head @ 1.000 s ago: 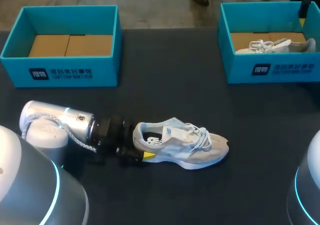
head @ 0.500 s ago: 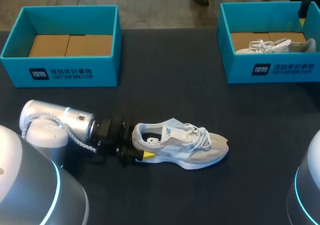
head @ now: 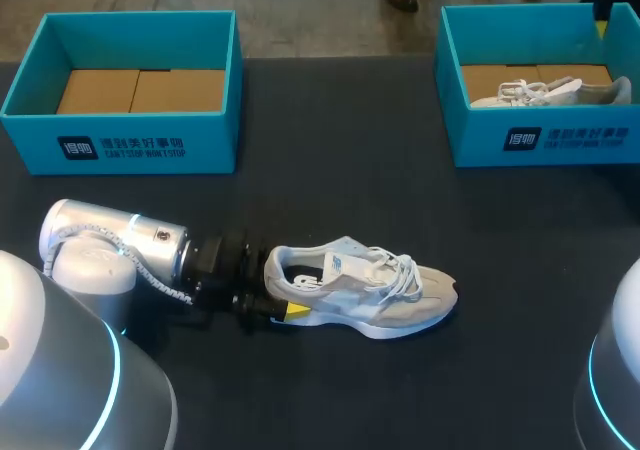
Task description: Take the shoe out of the shoebox, open the shoe tongue, remove and reinsert the insole, then place the shoe into the shoebox
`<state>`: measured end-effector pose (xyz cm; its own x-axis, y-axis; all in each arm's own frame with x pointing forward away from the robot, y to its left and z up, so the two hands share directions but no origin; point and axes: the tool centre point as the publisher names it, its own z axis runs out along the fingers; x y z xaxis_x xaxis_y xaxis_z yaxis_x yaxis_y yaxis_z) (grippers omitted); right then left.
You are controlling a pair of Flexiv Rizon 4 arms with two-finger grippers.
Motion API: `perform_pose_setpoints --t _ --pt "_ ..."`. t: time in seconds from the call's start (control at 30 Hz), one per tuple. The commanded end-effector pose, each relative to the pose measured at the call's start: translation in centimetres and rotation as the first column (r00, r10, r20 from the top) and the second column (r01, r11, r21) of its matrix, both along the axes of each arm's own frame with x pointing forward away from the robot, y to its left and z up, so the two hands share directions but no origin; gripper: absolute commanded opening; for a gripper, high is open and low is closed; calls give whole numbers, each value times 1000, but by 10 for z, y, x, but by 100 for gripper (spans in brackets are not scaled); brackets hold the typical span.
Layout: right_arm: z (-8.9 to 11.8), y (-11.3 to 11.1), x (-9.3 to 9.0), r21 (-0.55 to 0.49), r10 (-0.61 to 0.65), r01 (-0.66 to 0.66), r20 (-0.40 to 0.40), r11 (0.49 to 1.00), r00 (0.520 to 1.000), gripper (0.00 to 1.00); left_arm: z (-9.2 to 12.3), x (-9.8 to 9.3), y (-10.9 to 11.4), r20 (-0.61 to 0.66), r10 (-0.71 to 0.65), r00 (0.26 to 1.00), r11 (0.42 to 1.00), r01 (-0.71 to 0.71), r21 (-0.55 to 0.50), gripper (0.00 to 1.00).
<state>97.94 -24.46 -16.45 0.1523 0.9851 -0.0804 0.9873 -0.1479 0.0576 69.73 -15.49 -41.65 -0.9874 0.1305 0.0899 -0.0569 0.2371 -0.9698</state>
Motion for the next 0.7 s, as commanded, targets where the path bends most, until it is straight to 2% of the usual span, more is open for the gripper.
perform_pose_setpoints --t 0.03,0.23,0.37,0.7 --pt "15 23 -29 -19 -30 30 30 999 999 100 -3 -1 1 0 2 1000 1000 -2 1 0" --pt "24 68 -66 -22 -109 110 14 994 994 100 -3 -1 1 0 2 1000 1000 -2 1 0" --pt "23 95 -89 -5 -199 199 -34 980 979 100 -3 -1 1 0 2 1000 1000 -2 1 0" --pt "23 95 -89 -5 -199 199 -34 980 979 100 -3 -1 1 0 2 1000 1000 -2 1 0"
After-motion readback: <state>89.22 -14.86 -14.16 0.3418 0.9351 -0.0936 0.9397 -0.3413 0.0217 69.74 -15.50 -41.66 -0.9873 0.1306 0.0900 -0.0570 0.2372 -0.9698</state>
